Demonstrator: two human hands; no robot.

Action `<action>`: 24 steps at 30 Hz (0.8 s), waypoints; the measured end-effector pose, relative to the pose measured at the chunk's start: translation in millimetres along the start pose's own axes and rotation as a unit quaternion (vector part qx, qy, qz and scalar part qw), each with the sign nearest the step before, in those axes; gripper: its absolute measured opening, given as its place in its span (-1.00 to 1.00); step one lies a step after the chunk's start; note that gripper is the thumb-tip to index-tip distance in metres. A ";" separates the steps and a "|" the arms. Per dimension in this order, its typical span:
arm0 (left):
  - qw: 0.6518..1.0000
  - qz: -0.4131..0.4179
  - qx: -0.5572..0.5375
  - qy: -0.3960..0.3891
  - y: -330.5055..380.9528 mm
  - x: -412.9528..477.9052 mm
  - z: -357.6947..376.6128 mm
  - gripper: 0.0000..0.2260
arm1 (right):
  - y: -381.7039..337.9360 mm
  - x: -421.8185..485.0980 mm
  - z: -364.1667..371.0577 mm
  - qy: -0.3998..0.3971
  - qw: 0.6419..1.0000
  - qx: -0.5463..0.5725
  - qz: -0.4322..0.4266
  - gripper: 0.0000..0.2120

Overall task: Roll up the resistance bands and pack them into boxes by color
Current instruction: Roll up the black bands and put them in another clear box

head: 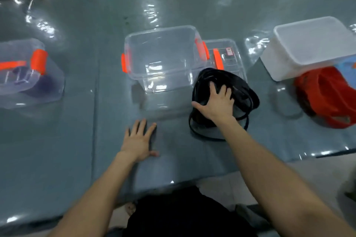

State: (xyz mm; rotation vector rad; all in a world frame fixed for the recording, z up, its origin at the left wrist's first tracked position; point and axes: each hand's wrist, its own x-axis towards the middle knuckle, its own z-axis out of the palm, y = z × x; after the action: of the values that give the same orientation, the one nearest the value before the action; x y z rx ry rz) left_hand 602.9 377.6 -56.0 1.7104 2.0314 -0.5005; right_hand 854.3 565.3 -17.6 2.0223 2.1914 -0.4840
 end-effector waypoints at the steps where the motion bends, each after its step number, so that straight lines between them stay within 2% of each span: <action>1: 1.000 -0.002 -0.002 -0.003 0.1 0.1 -1.8 0.14 | -1.4 3.2 -0.9 -0.011 1.000 -0.014 -0.003 -0.07; 4: 1.000 -0.011 -0.021 0.013 4.3 -1.0 -8.8 0.16 | -4.2 2.4 0.7 0.018 0.998 0.017 -0.050 -0.51; 6: 0.999 -0.015 -0.034 0.031 5.9 -0.7 -12.7 0.16 | -0.4 -3.9 -0.9 0.041 0.993 0.077 -0.075 -0.67; 9: 0.998 -0.013 -0.038 0.043 5.4 0.4 -14.9 0.16 | 10.0 -13.5 -8.2 0.070 0.982 0.152 -0.093 -0.76; 16: 0.997 -0.016 -0.064 0.036 1.3 -0.9 -12.6 0.17 | 18.0 -43.8 -56.2 0.144 0.945 0.249 -0.158 -0.89; 18: 0.993 -0.020 -0.114 0.024 4.2 -5.6 -20.1 0.06 | 17.4 -56.3 -77.4 0.171 0.931 0.265 -0.183 -0.89; 20: 0.970 -0.019 -0.241 0.024 9.3 -14.3 -36.6 -0.23 | 15.8 -69.4 -99.9 0.196 0.919 0.264 -0.216 -0.88; 22: 0.924 0.014 -0.376 0.073 15.4 -23.3 -58.8 -0.47 | 9.8 -79.6 -123.2 0.234 0.906 0.259 -0.239 -0.87; 24: 0.887 0.048 -0.434 0.152 23.3 -33.6 -83.5 -0.53 | -2.4 -87.8 -145.7 0.269 0.893 0.266 -0.244 -0.87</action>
State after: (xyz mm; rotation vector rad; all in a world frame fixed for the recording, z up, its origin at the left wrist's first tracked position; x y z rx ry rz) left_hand 622.6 398.4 32.5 1.3310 1.8908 0.6764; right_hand 879.1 527.4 146.3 1.9849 3.2493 -0.7083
